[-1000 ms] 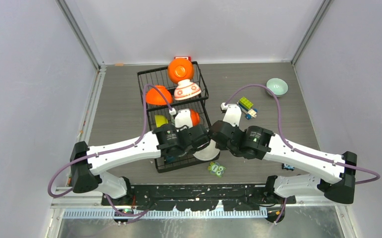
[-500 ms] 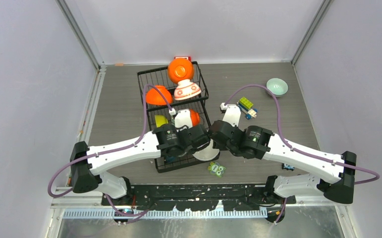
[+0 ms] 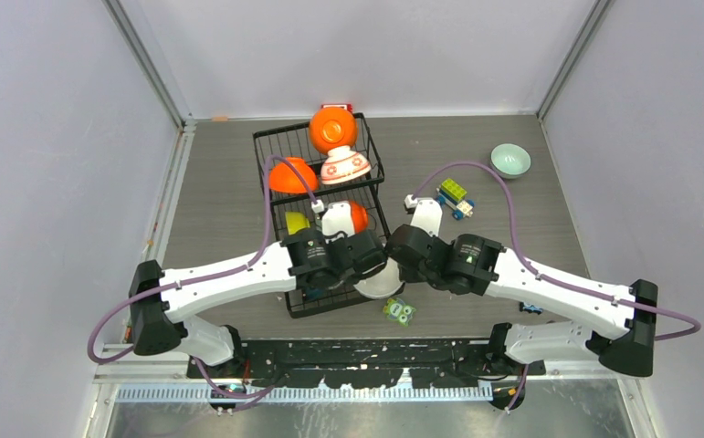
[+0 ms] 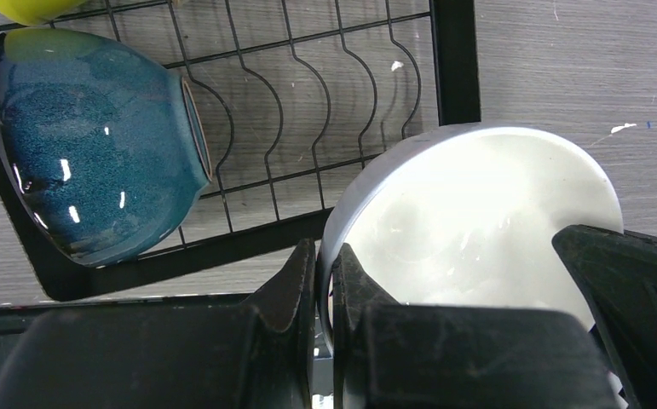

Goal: Unload the bowls from the dish rack
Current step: Place the bowl at the center of the board.

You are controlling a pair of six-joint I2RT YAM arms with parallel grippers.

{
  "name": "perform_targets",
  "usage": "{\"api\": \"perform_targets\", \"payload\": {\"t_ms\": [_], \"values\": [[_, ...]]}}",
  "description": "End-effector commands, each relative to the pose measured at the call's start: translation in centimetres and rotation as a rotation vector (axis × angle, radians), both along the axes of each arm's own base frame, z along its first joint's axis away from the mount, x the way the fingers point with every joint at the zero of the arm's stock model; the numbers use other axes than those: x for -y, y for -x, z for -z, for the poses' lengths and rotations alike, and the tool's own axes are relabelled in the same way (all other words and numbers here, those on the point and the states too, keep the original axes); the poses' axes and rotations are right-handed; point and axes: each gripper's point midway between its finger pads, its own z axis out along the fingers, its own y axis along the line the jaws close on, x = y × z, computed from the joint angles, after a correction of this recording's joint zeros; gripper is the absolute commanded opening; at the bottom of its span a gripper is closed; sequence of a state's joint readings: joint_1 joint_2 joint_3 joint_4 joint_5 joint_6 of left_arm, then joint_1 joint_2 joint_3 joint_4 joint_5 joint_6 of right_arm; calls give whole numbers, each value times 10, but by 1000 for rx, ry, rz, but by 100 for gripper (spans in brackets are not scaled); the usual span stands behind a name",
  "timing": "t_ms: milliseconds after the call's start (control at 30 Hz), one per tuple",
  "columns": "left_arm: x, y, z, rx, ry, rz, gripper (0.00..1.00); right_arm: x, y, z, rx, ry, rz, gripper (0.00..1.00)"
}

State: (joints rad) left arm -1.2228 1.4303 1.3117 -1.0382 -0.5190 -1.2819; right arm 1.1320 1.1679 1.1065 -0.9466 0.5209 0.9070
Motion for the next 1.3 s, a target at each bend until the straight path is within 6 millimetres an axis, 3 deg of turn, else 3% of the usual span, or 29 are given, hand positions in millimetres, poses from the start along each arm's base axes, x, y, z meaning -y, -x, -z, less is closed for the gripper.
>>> {"api": "perform_targets", "payload": {"t_ms": [0, 67, 167, 267, 367, 533, 733, 833, 967, 1067, 1267], "values": [[19, -10, -30, 59, 160, -35, 0, 6, 1, 2, 11, -5, 33, 1], [19, -9, -30, 59, 169, -30, 5, 8, 0, -5, 26, -14, 41, 1], [22, -8, -32, 64, 193, -3, 35, 13, -1, -17, 50, -22, 51, 1], [26, -5, -34, 69, 223, 36, 73, 18, -2, -27, 67, -20, 55, 1], [28, -3, -39, 81, 258, 69, 98, 26, -4, -38, 91, -14, 66, 1], [26, 0, -62, 142, 328, 138, 100, 54, -5, -59, 142, 41, 103, 1], [-4, 5, -87, 231, 360, 186, 100, 111, -23, -92, 204, 154, 195, 1], [-25, 10, -85, 270, 362, 210, 100, 145, -44, -101, 194, 163, 286, 1], [-62, 17, -64, 316, 365, 193, 100, 198, -77, -107, 212, 154, 501, 1], [-88, 19, -58, 347, 394, 148, 100, 236, -101, -104, 294, 108, 748, 1], [-120, 27, -57, 404, 479, 122, 100, 289, -140, -56, 232, -37, 1067, 1]]}}
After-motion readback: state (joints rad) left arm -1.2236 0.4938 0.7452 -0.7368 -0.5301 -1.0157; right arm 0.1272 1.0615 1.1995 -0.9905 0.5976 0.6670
